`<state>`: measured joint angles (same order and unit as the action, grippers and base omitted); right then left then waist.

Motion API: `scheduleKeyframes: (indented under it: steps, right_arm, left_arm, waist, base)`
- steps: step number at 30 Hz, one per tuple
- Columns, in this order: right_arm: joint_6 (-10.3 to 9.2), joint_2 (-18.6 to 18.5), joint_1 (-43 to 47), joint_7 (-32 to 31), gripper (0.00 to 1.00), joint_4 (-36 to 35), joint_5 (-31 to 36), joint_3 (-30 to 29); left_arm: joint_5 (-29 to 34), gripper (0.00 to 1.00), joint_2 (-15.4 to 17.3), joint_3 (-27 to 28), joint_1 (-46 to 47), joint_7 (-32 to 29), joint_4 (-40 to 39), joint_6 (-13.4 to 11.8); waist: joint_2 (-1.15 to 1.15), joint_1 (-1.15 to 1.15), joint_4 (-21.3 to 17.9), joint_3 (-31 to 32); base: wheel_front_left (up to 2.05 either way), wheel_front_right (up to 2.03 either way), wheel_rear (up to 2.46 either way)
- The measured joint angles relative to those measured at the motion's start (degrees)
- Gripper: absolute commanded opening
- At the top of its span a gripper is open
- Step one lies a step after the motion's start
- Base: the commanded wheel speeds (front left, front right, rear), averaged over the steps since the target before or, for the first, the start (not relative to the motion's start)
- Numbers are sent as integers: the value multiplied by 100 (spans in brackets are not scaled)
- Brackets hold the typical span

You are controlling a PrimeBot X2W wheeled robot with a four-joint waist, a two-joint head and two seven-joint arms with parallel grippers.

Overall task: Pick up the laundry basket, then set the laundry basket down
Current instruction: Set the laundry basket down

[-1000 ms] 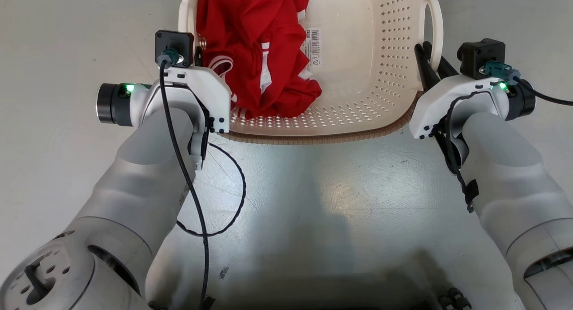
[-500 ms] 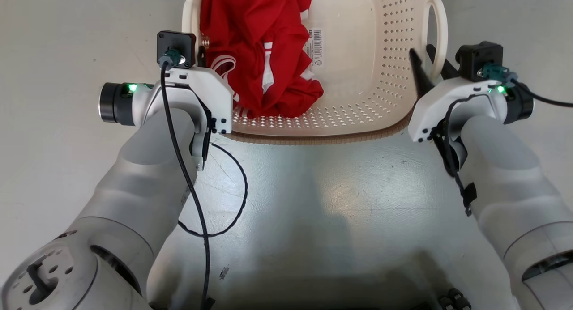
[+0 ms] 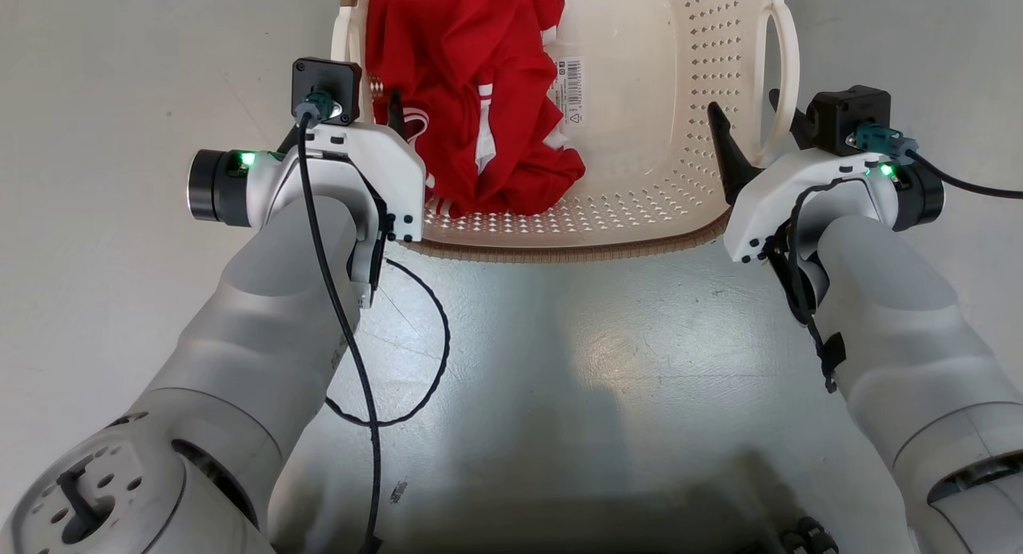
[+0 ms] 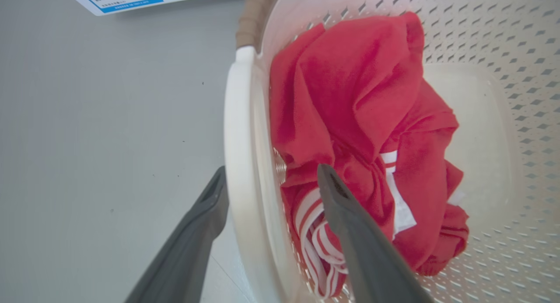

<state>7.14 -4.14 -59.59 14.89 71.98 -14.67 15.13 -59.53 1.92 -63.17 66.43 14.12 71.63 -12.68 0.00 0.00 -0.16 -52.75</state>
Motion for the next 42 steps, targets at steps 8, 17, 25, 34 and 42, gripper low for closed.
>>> scheduleKeyframes:
  steps: [8, 17, 25, 34, 42]
  right_arm:
    - [0, 0, 58, 0, 100, -33, 3, -48]
    - [0, 0, 84, 0, 100, -44, -70, 14]
    - [0, 1, 84, 0, 100, -40, -221, 149]
    - [0, 1, 87, 0, 100, -37, -430, 310]
    - [0, 1, 91, 0, 100, -32, -514, 360]
  left_arm:
    - [-27, 100, 0, -48, 1, -1, 38, -44]
    - [-48, 100, 0, -81, 27, 0, 75, -48]
    - [-49, 100, 0, -105, 33, 1, 112, -48]
    - [-49, 100, 1, -129, 118, 3, 177, -47]
    - [-49, 100, 9, -135, 118, 7, 203, -47]
  waist:
    - [0, 0, -9, 29]
    - [0, 0, -10, 59]
    - [0, 0, -24, 93]
    - [0, 0, -39, 134]
    - [0, 0, -78, 196]
  base:
    - [0, 0, 0]
    - [0, 0, 0]
    - [0, 0, 0]
    - [0, 0, 0]
    - [0, 0, 0]
